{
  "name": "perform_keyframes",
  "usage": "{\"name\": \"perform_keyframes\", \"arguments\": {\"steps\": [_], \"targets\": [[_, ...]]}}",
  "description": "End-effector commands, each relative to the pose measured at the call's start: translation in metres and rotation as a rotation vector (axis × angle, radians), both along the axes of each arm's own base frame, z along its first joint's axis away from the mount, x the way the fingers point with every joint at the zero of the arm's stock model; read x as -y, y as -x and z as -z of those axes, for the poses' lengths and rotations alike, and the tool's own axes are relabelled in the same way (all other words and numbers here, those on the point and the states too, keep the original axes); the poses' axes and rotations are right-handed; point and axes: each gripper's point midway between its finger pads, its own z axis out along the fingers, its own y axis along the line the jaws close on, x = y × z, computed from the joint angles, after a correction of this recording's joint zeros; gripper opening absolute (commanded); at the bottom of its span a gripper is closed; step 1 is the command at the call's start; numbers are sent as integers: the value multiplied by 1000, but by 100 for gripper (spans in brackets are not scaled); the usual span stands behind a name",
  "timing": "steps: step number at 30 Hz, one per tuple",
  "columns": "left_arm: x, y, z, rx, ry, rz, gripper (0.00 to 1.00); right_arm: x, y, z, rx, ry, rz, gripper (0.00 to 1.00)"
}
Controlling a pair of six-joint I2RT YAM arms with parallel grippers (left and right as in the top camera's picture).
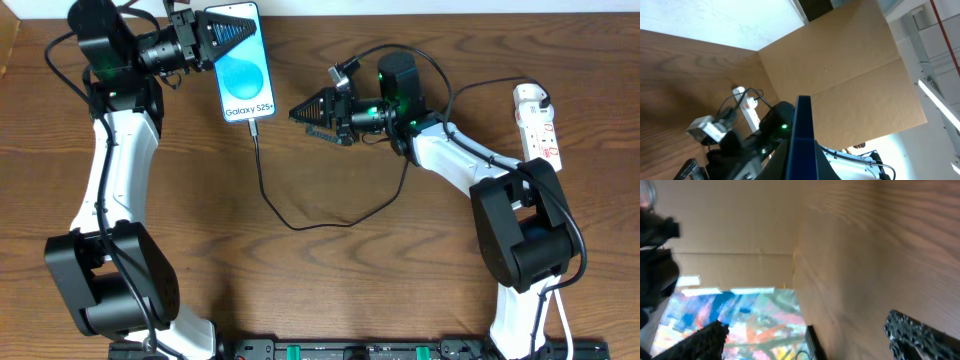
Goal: Plug charger to phone and switch on socket
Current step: 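Open the right gripper and withdraw it from the plugged-in phone, then lower the phone with the left gripper and lay it flat on the table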
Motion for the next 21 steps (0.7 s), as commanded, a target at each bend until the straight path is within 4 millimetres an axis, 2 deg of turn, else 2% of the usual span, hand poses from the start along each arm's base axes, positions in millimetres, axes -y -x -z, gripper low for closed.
{"name": "perform_keyframes", "arguments": {"steps": [1,6,11,15,21], "targets": [[-1,4,-8,46,-12,12,7,2,-4,15,55,67,33,99],[-1,4,-8,63,-17,11,7,12,2,40,-1,181,56,99],[-1,4,-7,88,-25,11,7,37,8,54,8,380,122,99],[0,5,-1,74,-23,11,7,67,10,49,62,563,208,99],[0,4,18,56,-25,11,8,120,15,26,118,806,364,99]]}}
